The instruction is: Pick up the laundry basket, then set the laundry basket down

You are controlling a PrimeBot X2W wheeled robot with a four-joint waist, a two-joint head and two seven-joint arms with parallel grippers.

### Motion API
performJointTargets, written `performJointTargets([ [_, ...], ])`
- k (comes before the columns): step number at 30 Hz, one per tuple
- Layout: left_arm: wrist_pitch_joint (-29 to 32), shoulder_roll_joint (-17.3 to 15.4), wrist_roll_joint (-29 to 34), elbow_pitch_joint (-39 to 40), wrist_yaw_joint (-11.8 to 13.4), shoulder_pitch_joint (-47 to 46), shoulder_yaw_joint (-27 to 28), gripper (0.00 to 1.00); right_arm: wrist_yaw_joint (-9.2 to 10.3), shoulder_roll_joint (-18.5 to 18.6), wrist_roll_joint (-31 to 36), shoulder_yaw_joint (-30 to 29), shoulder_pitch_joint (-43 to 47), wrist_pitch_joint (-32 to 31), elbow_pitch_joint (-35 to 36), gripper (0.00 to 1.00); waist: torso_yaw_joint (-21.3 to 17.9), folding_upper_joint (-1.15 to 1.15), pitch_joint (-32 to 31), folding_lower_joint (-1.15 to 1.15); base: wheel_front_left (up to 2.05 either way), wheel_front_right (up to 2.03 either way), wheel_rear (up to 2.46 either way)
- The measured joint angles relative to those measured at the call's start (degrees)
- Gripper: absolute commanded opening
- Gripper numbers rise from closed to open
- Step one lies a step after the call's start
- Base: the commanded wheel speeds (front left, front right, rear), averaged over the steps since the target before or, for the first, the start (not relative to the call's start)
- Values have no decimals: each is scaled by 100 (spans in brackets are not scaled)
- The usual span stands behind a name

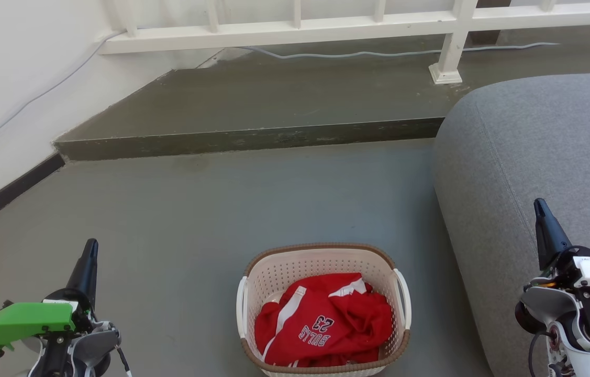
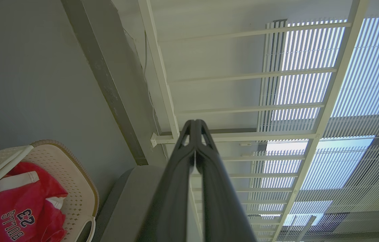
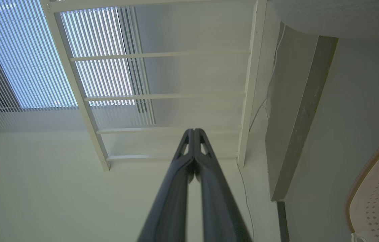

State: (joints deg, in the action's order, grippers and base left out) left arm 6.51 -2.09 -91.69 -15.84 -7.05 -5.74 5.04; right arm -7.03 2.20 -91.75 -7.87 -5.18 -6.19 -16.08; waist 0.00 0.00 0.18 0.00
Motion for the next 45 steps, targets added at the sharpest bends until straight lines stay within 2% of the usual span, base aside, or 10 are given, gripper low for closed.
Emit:
performJointTargets([
  [18, 0, 0, 0, 0, 0, 0, 0, 0, 0, 0, 0, 0, 0, 0, 0, 0, 0, 0, 0, 0, 0, 0, 0],
  [19, 0, 1, 0, -7, 0, 0, 0, 100, 0, -1, 0, 1, 1, 0, -7, 100, 0, 0, 0, 0, 0, 0, 0],
  [21, 0, 11, 1, -60, 2, 3, 1, 100, 0, -18, 0, 0, 7, 2, -58, 100, 0, 0, 0, 0, 0, 0, 0],
  [22, -1, 37, 1, -127, 2, 18, 1, 0, 1, -45, 0, 3, 37, 2, -122, 0, 0, 0, 0, 0, 0, 0, 0],
  [23, -1, 73, 1, -205, 2, 27, 1, 100, 1, -77, 0, 11, 96, 2, -180, 100, 0, 0, 0, 0, 0, 0, 0],
  [37, -207, 132, 15, -193, 2, 154, -133, 100, 5, -142, 115, 130, 263, 80, -105, 100, 3, 0, 19, 0, 0, 0, 0],
  [45, -410, 112, 354, -24, 2, 147, -269, 100, 5, -81, 372, 307, 243, 225, 79, 100, 10, 0, 53, 0, 0, 0, 0],
])
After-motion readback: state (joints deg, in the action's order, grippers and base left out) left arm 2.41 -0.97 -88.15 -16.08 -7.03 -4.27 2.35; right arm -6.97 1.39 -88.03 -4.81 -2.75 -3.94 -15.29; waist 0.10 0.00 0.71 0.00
